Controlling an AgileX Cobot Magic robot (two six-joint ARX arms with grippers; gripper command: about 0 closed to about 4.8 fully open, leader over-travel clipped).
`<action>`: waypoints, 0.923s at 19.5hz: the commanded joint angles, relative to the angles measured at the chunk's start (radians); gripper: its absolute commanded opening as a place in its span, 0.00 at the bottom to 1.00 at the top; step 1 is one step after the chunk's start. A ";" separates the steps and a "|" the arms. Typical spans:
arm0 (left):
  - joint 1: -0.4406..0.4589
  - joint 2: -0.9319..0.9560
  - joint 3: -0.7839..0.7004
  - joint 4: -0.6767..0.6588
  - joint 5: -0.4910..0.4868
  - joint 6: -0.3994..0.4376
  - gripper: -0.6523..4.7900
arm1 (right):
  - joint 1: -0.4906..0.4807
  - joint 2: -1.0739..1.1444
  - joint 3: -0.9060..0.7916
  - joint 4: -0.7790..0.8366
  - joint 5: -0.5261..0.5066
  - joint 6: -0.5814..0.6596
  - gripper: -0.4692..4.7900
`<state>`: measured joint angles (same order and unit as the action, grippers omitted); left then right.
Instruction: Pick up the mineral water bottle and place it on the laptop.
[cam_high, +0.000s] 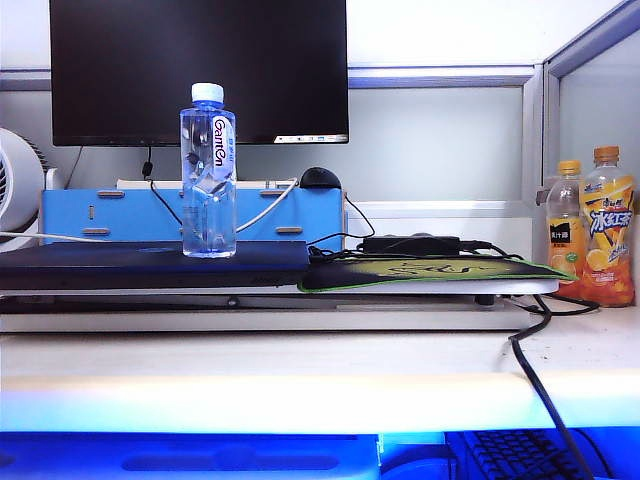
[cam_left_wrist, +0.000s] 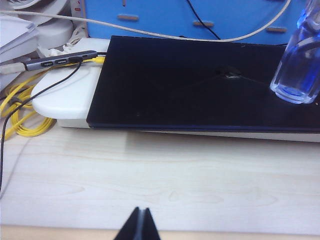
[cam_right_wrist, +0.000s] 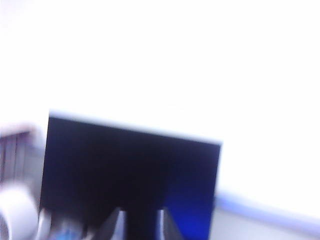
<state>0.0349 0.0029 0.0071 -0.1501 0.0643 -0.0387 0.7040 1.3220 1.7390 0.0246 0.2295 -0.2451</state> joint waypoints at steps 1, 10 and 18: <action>0.000 -0.002 0.000 -0.002 0.003 0.001 0.12 | 0.001 -0.101 0.003 -0.107 0.012 -0.054 0.10; 0.000 -0.002 0.000 -0.002 0.003 0.001 0.12 | 0.002 -0.500 0.003 -0.287 0.068 -0.108 0.09; 0.000 -0.002 0.000 -0.002 0.003 0.002 0.12 | 0.008 -0.601 -0.039 -0.620 0.222 -0.122 0.09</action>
<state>0.0349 0.0029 0.0071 -0.1501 0.0643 -0.0387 0.7078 0.7189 1.7226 -0.5648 0.4469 -0.3630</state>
